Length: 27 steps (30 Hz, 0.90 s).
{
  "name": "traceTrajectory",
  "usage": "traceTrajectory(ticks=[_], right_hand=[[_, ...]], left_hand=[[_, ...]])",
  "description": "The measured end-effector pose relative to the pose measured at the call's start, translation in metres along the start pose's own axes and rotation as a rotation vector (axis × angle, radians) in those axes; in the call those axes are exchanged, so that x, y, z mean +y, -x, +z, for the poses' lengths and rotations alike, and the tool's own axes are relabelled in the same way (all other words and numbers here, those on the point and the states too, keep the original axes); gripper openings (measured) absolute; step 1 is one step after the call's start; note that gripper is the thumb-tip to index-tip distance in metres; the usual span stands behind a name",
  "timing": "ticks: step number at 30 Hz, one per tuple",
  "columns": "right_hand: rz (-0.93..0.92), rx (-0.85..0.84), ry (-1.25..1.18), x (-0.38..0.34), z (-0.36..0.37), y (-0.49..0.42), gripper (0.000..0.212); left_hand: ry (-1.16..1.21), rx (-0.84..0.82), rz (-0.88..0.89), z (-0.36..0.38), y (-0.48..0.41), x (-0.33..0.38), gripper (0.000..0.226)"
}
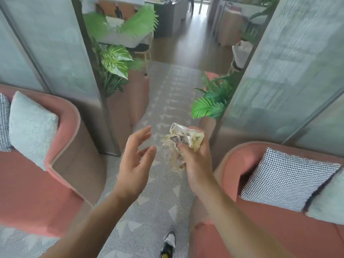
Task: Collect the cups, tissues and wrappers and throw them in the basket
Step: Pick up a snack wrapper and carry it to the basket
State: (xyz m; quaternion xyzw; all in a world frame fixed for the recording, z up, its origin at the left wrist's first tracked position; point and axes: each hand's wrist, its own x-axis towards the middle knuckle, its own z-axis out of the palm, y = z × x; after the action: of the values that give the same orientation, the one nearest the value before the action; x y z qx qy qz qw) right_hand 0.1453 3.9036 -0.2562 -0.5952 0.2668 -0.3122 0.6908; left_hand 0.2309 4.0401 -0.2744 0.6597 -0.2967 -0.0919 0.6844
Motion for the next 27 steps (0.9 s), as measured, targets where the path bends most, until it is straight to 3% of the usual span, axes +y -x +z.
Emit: traceTrajectory(ticks=[16,27], right_hand=[[-0.024,-0.035,0.024,-0.002,0.013,-0.272,0.040],[-0.039,0.058,0.025,0.010,0.094,-0.494,0.041]], left_hand=[[0.083,0.006,-0.011,0.064,-0.259,-0.072,0.045],[0.107,-0.085,0.011,0.055,-0.501,-0.147,0.048]])
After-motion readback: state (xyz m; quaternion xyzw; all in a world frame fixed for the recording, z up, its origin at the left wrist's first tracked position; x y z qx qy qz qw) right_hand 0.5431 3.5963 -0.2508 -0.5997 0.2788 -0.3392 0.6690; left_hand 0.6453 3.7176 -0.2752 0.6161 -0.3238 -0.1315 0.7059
